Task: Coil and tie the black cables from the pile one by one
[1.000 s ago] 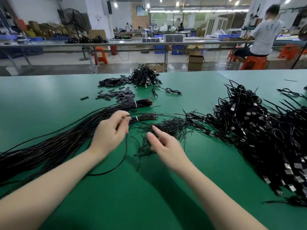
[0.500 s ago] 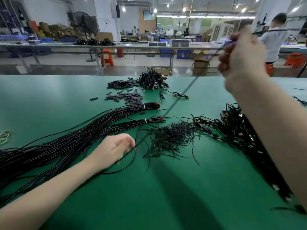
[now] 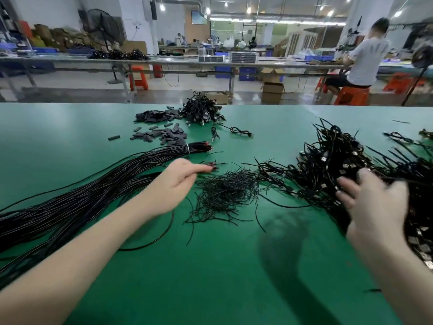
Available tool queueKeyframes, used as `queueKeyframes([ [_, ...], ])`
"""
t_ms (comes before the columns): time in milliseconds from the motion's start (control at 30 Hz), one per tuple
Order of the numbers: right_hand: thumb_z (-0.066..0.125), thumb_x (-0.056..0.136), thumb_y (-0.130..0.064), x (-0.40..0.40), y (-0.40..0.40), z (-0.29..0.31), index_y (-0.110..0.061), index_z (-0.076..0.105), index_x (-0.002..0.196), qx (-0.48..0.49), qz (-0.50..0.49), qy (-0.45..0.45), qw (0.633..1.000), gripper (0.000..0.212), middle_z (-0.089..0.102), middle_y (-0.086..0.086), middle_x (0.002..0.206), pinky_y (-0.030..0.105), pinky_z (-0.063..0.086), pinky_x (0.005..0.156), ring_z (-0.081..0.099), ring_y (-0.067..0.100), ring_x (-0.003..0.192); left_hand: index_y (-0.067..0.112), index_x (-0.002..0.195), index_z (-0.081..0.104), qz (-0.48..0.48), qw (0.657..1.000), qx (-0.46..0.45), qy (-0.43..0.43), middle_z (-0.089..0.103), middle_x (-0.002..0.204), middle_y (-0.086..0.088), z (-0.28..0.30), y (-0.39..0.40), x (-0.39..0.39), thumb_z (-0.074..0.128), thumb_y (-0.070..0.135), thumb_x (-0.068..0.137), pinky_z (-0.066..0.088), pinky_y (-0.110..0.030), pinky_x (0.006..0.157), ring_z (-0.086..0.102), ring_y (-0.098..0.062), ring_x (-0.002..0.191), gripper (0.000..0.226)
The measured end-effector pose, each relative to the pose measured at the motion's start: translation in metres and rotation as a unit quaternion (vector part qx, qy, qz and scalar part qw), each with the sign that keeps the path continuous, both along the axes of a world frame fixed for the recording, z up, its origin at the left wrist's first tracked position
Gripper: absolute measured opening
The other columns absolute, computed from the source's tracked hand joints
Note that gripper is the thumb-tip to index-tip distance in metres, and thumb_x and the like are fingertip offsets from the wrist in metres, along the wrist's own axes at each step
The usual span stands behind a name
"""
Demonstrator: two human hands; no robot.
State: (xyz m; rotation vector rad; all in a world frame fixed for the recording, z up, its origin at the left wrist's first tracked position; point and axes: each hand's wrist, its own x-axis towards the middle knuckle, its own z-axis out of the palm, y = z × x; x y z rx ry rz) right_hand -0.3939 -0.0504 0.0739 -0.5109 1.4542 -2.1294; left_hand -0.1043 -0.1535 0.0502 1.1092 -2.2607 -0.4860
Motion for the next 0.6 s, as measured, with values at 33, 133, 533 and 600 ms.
queueKeyframes([
  [33,0.053,0.097,-0.016,0.011,-0.001,-0.004,-0.011,0.028,0.133,0.039,0.037,0.019,0.998,0.044,0.047,0.009,0.132,0.023,0.05,0.066,0.066,0.015,0.095,0.031,0.13,0.057,-0.023,0.999,0.006,0.024,0.055,0.097,0.013,0.008,0.001,-0.016,0.042,0.012,0.102,0.033,-0.004,0.083,0.047,0.011,0.093,0.037],
  [133,0.065,0.089,-0.023,0.048,-0.013,-0.019,-0.014,0.029,0.138,0.114,0.154,0.114,0.975,0.061,0.037,0.0,0.142,0.034,0.049,0.084,0.06,0.017,0.103,0.04,0.12,0.061,-0.071,0.979,0.078,0.172,0.063,0.092,0.017,0.023,0.005,-0.059,0.062,0.018,0.093,0.041,-0.005,0.073,0.055,0.009,0.072,0.034],
  [533,0.06,0.091,-0.033,0.061,-0.064,-0.027,-0.015,0.064,0.091,0.107,0.103,0.575,0.804,0.018,0.057,0.004,0.09,0.037,0.037,0.079,0.048,0.03,0.09,0.028,0.09,0.078,-0.029,0.74,0.373,0.559,0.065,0.076,0.012,-0.003,-0.013,-0.101,0.074,0.03,0.074,0.048,-0.02,0.061,0.063,-0.004,0.067,0.016],
  [600,0.061,0.092,-0.027,0.065,-0.067,-0.032,-0.016,0.061,0.088,0.066,0.182,0.559,0.806,0.012,0.062,0.0,0.084,0.036,0.043,0.077,0.054,0.023,0.084,0.026,0.09,0.079,-0.047,0.767,0.384,0.512,0.068,0.081,0.01,-0.003,-0.014,-0.101,0.059,0.03,0.093,0.051,-0.02,0.062,0.063,-0.005,0.068,0.021],
])
